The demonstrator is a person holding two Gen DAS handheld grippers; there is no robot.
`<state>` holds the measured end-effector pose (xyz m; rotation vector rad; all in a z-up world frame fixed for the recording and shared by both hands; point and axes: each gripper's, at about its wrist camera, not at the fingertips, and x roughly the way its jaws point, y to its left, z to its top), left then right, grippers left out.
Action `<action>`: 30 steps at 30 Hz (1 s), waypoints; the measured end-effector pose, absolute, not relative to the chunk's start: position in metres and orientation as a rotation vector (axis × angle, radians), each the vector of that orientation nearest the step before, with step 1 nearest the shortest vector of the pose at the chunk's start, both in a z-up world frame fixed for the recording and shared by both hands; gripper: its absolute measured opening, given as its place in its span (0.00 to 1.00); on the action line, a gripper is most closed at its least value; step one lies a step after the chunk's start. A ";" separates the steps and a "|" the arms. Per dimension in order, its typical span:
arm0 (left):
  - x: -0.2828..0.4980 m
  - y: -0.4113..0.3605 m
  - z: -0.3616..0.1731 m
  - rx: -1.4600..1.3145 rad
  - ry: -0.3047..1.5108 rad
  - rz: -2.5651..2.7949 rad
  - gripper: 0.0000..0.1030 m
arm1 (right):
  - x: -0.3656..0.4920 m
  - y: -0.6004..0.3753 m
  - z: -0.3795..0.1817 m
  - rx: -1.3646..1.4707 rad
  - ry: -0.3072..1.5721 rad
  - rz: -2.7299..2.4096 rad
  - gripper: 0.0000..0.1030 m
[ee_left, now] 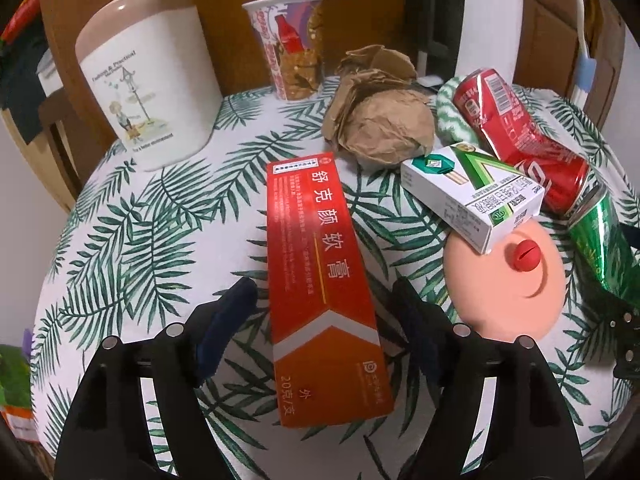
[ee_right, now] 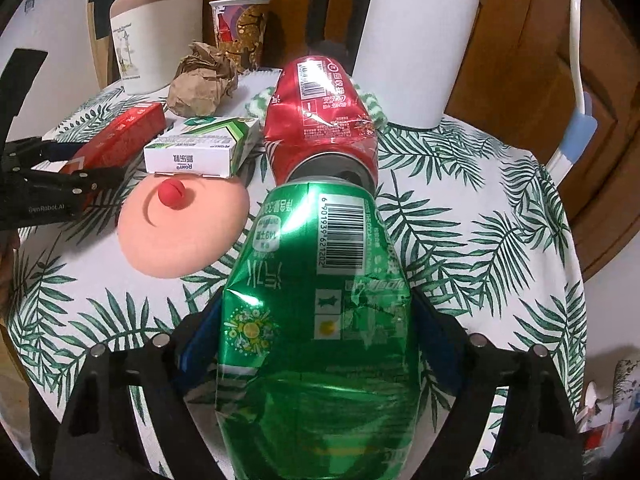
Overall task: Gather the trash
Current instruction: 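Grasp the red ointment box with the left tool while the right tool grasps the green can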
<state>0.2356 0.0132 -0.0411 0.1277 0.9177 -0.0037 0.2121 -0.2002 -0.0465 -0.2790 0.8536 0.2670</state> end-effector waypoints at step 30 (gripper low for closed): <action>0.159 0.005 -0.008 0.111 0.785 -0.063 0.47 | 0.150 -0.203 -0.011 -0.216 0.694 0.327 0.83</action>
